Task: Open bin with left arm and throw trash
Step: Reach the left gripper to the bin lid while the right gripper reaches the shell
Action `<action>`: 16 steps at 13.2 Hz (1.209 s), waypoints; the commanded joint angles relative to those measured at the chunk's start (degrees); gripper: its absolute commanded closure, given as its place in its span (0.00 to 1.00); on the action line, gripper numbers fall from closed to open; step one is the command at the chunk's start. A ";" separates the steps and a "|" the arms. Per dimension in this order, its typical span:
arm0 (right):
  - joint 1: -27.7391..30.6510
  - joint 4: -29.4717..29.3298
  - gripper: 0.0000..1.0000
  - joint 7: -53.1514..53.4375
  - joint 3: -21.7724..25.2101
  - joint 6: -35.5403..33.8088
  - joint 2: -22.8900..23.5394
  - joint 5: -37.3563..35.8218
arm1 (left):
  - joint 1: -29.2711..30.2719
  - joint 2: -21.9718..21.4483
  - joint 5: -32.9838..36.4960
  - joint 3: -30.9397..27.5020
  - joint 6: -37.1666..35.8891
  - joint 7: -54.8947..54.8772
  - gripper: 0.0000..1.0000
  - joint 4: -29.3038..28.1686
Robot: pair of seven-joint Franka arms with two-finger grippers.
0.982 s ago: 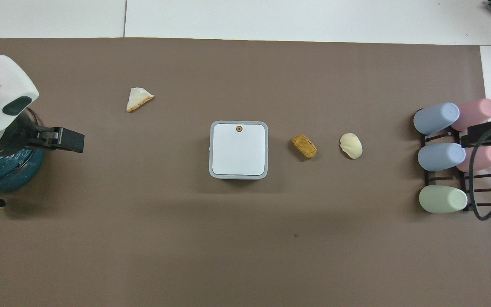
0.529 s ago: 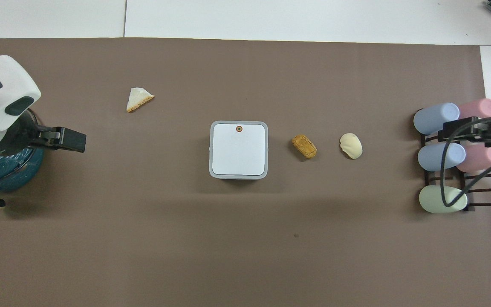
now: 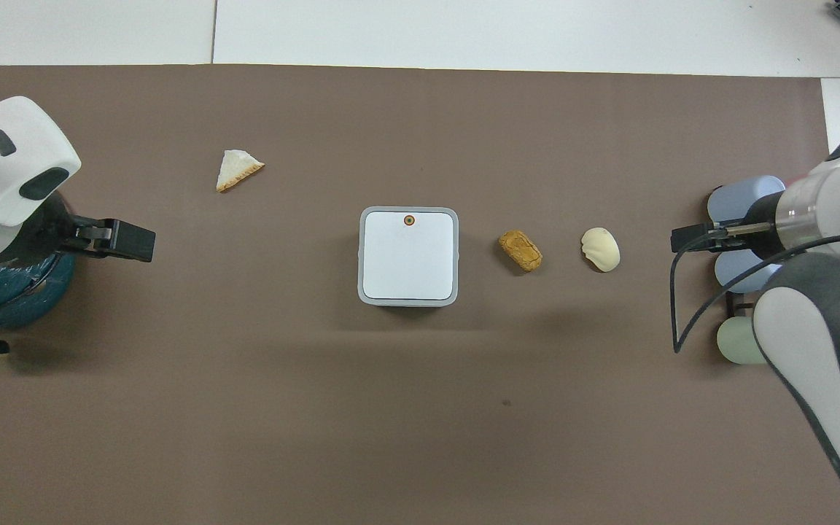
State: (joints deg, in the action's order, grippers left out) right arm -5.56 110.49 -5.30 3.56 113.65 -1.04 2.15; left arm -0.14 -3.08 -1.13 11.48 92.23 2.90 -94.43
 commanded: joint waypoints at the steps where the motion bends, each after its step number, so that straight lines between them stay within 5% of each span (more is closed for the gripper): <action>1: 0.29 0.60 0.00 -10.66 0.22 4.64 4.53 1.19 | -1.70 -0.43 0.69 -0.40 0.58 0.26 0.00 -0.49; 2: 0.29 0.61 0.00 -14.88 0.22 6.39 6.55 1.19 | -2.05 -0.26 0.51 -0.40 0.67 0.35 0.01 -0.23; 6: -1.73 2.18 0.00 -18.00 0.22 14.57 11.92 1.19 | -6.44 2.10 -1.24 -0.31 2.87 7.97 0.94 -0.14; 7: -2.34 2.19 0.00 -18.00 0.22 15.63 13.24 1.19 | -7.58 2.64 -1.86 -0.31 3.65 8.95 1.00 -0.23; 16: -4.28 8.69 0.00 -18.17 0.22 21.97 16.06 1.28 | -17.61 13.00 -4.31 -0.31 20.42 26.70 1.00 -0.23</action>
State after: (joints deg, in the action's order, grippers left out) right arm -9.55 117.38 -21.61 3.56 133.49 15.11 2.17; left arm -16.10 7.96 -3.50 11.99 108.63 26.52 -94.78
